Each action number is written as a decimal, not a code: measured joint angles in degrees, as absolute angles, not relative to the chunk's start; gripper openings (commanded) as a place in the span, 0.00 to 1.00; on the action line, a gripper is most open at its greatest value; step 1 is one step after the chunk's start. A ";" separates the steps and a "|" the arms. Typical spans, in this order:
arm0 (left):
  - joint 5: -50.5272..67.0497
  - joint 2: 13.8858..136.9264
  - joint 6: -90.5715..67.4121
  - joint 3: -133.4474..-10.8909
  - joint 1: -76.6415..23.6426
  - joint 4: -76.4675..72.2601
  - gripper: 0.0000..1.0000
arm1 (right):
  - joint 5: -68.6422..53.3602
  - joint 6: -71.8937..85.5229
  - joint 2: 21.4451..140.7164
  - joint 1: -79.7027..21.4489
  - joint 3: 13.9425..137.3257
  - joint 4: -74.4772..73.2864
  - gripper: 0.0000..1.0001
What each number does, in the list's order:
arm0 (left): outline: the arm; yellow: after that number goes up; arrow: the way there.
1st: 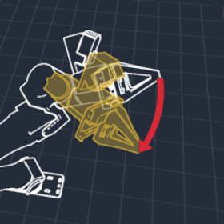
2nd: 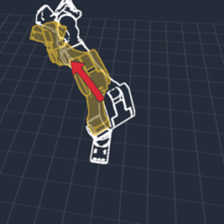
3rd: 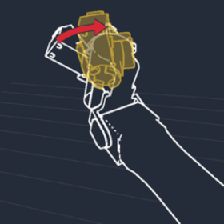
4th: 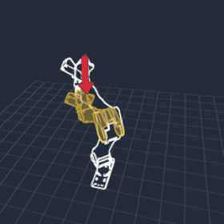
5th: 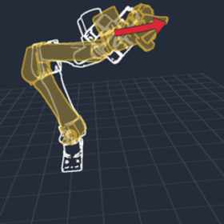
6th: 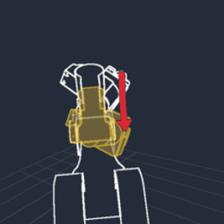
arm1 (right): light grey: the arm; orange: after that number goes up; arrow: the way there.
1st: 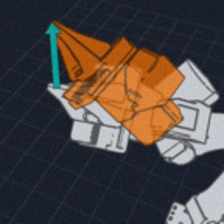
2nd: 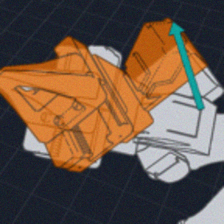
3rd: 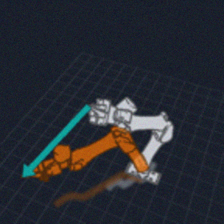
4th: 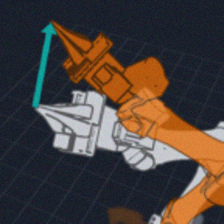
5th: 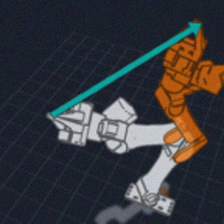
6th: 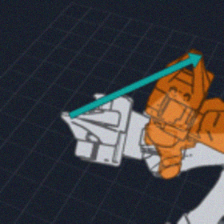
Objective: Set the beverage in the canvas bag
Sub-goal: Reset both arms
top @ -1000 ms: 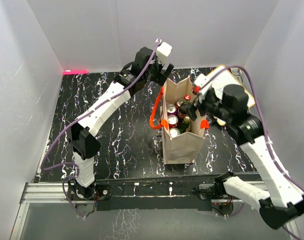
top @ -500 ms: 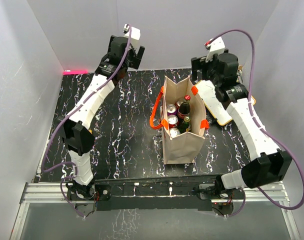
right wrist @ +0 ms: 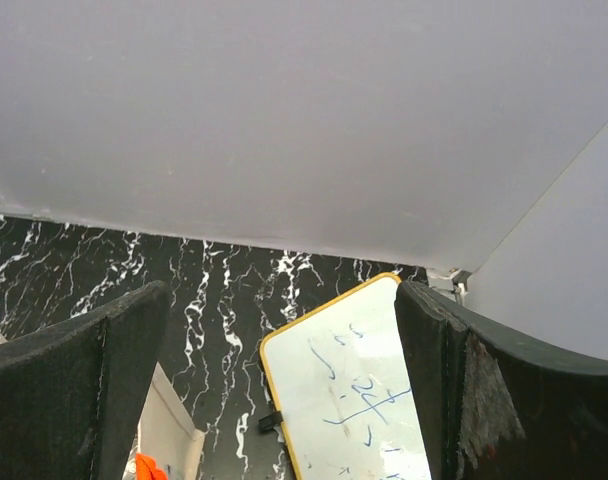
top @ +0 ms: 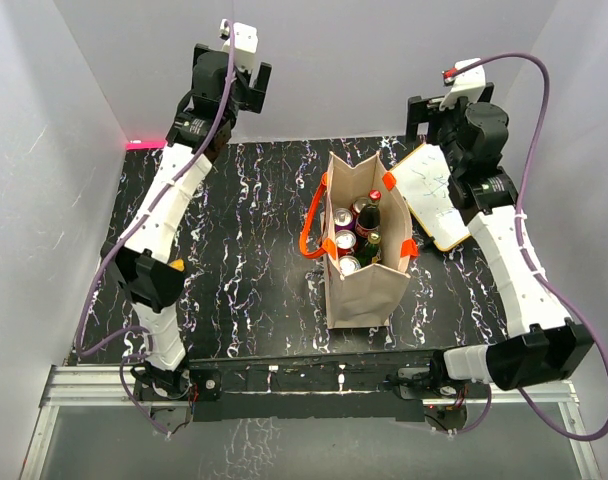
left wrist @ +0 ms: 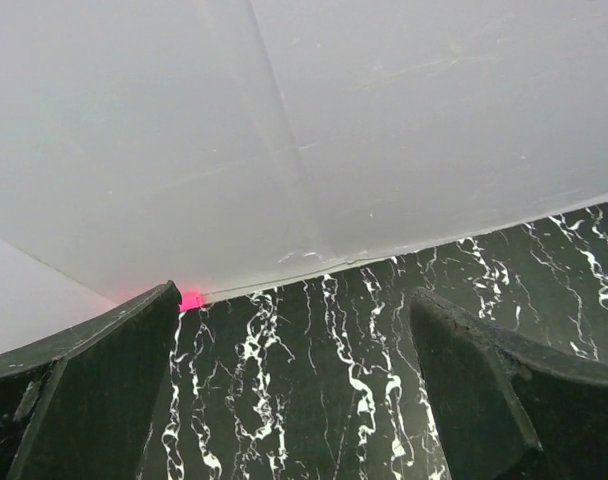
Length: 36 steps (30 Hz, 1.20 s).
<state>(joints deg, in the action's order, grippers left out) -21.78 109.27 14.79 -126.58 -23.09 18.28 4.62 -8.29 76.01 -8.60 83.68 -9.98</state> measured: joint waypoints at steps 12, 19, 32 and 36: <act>-18.83 104.84 12.21 -121.40 -23.14 22.44 0.97 | 6.96 -9.04 76.14 -6.96 88.97 -11.92 0.99; -19.07 98.72 12.19 -115.55 -22.50 22.24 0.97 | 6.92 -8.88 76.14 -6.96 89.19 -14.09 0.98; -20.91 96.33 11.97 -113.43 -19.49 21.65 0.97 | 6.42 -8.49 76.14 -6.24 89.58 -14.83 0.98; -20.75 96.33 11.97 -113.45 -19.51 21.69 0.97 | 6.07 -8.25 76.14 -6.24 89.58 -14.81 0.98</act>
